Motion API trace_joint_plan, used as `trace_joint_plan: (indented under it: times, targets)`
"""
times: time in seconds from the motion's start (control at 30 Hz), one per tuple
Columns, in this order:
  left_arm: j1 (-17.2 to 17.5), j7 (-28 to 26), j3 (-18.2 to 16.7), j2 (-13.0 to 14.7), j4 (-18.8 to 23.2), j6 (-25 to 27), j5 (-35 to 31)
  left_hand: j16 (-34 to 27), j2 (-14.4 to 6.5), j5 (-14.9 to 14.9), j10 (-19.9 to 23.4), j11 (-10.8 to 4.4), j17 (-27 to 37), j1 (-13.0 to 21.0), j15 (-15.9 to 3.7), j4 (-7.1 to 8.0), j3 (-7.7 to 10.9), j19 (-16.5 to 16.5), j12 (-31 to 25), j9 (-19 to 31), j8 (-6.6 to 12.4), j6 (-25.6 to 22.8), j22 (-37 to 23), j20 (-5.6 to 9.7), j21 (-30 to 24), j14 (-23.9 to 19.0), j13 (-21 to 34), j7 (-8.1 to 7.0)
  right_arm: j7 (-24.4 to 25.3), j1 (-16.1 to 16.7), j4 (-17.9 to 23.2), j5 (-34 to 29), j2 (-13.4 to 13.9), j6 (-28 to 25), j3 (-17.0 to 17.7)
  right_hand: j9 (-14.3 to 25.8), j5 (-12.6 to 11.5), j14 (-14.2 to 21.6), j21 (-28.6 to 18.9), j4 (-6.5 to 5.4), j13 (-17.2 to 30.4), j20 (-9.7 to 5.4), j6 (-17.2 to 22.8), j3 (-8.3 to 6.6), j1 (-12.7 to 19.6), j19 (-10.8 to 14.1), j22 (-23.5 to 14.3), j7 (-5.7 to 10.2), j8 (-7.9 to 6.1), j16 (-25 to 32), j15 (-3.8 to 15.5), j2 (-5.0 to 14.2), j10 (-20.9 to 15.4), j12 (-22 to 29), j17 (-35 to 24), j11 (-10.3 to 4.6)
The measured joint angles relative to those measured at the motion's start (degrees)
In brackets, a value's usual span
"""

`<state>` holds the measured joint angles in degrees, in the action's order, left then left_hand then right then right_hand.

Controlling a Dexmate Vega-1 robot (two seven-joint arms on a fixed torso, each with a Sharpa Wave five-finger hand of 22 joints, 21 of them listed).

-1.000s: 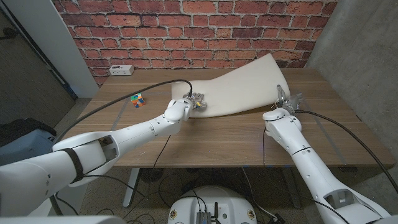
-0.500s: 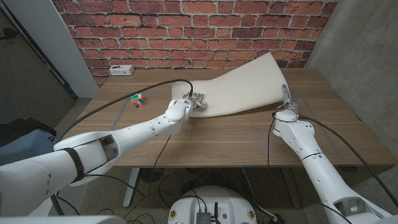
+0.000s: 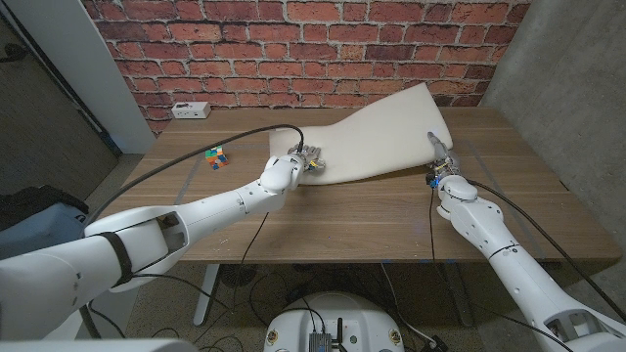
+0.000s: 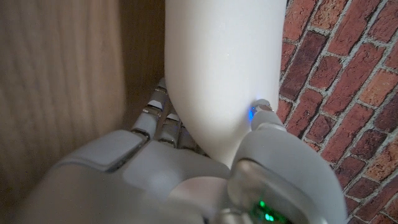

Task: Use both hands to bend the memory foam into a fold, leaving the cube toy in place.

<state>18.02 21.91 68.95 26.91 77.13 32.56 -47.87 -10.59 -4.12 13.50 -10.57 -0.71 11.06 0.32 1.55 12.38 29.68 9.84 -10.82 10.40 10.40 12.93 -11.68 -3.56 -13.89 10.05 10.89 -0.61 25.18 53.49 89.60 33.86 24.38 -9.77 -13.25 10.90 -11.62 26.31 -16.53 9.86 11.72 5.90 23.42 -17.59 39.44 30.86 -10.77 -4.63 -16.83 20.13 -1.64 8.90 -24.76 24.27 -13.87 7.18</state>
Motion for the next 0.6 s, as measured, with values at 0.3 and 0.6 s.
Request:
trace_joint_plan:
  times: [0.3,0.6]
  targets:
    - [0.2,0.4,0.0,0.4,0.9,0.2,-0.4,0.0,0.0,0.0,0.0,0.01,0.0,0.0,0.00,0.00,0.00,0.0,0.0,0.0,0.00,0.0,0.0,-0.01,0.0,0.0,0.0,0.00,3.3,-1.1,0.9,-6.9,1.4,4.7,-4.3,0.1,1.3,20.8,-5.8,-0.29,1.9,-2.82,25.9,-5.55,13.6,8.5,-1.1,3.15,-4.47,15.8,5.71,1.05,-23.7,8.7,-9.4,-2.05]
    - [0.6,0.9,-0.1,0.9,1.8,0.5,-0.9,0.2,0.0,0.3,0.0,0.03,0.0,0.0,0.14,-0.24,0.24,0.0,-0.2,0.0,-0.01,0.0,0.1,0.42,0.0,-0.2,0.0,0.00,11.0,-2.5,3.0,-13.3,2.2,3.9,-9.2,0.2,1.4,25.4,-7.7,-0.09,3.6,-3.54,32.2,-6.77,17.7,10.0,-1.4,2.99,-5.67,20.2,7.37,0.38,-30.9,12.4,-13.9,-3.58]
